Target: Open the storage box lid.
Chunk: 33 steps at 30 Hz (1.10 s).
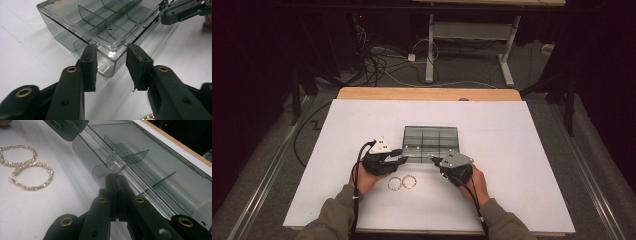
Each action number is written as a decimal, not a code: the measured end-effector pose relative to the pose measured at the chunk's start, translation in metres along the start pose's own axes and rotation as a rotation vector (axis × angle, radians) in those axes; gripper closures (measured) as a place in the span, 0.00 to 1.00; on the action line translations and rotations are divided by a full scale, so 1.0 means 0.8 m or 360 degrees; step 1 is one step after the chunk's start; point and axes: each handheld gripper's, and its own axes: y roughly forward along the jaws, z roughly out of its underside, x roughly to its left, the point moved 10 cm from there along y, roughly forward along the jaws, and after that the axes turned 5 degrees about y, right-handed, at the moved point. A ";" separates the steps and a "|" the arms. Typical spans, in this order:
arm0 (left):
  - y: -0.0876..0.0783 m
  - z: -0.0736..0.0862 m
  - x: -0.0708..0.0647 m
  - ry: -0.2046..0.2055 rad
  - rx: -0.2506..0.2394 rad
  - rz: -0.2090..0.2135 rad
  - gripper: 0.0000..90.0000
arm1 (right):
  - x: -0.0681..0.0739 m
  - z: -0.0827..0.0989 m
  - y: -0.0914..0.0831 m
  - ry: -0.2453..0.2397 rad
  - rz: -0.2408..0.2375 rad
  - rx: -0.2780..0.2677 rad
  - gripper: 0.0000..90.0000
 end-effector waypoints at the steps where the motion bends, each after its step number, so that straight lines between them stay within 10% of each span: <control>1: -0.001 -0.001 0.000 0.0001 -0.0010 -0.0003 0.67 | 0.000 0.000 0.000 -0.0003 -0.0001 -0.0003 1.00; 12: -0.004 -0.006 0.002 0.0009 -0.0065 -0.0010 0.70 | -0.012 -0.015 -0.031 -0.0021 0.0047 -0.0097 0.90; 16: -0.006 -0.009 0.003 0.0013 -0.0080 -0.0025 0.70 | -0.044 -0.027 -0.067 -0.0037 0.0192 -0.0195 0.74; 22: -0.008 -0.013 0.006 0.0035 -0.0090 -0.0065 0.70 | -0.070 -0.010 -0.073 -0.0017 0.0242 -0.0113 0.54; 31: -0.009 -0.022 0.008 0.0081 -0.0107 -0.0122 0.70 | -0.086 0.010 -0.054 -0.0157 0.0350 -0.0001 0.57; 33: -0.009 -0.023 0.009 0.0101 -0.0089 -0.0130 0.70 | -0.091 0.001 -0.052 -0.0135 0.0368 -0.0100 0.69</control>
